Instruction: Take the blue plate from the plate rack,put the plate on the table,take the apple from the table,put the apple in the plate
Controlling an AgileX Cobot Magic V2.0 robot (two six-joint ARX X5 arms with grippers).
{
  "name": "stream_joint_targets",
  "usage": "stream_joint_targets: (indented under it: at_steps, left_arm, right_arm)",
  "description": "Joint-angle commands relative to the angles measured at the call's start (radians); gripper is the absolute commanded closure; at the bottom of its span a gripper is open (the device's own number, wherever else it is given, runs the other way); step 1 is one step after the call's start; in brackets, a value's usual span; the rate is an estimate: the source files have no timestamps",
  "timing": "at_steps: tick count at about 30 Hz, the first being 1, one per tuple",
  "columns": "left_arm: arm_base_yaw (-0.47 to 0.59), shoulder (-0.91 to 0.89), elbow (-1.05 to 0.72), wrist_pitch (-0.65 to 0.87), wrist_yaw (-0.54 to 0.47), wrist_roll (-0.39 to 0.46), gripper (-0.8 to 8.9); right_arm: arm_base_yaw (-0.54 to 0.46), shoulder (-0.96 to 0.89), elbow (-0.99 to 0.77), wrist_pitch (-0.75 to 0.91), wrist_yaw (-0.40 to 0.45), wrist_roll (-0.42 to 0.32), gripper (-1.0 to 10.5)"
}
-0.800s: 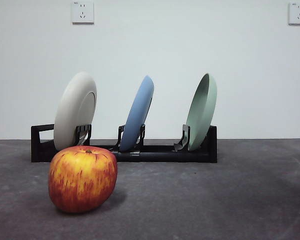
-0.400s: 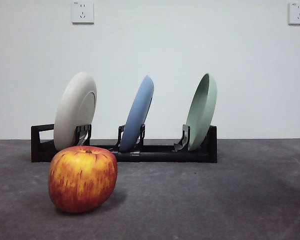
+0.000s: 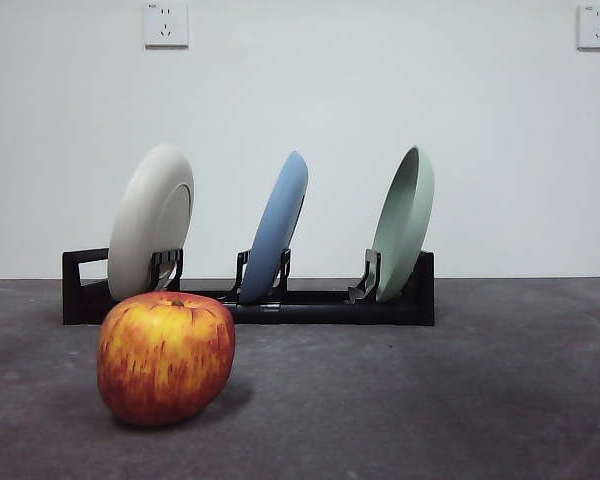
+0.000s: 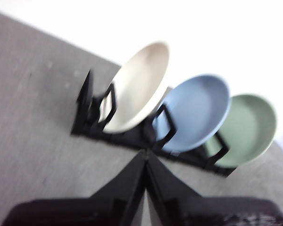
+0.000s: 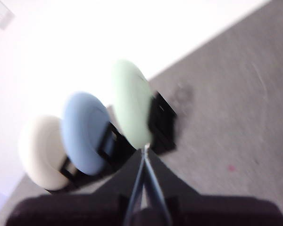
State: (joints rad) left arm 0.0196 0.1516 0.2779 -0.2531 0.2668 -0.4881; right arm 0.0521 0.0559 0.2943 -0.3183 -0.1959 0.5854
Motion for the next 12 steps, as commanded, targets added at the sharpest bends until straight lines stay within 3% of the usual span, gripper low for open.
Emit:
stream_joint_targets:
  at_steps: [1, 12]
  left_arm:
    - [0.002, 0.088, 0.099, -0.01, 0.019, -0.011, 8.2]
    - [0.001, 0.524, 0.491, -0.119, 0.158, 0.021, 8.18]
  right_arm:
    - [-0.001, 0.057, 0.122, -0.062, -0.007, 0.005, 9.5]
    - [-0.001, 0.338, 0.553, -0.483, -0.024, -0.217, 9.5]
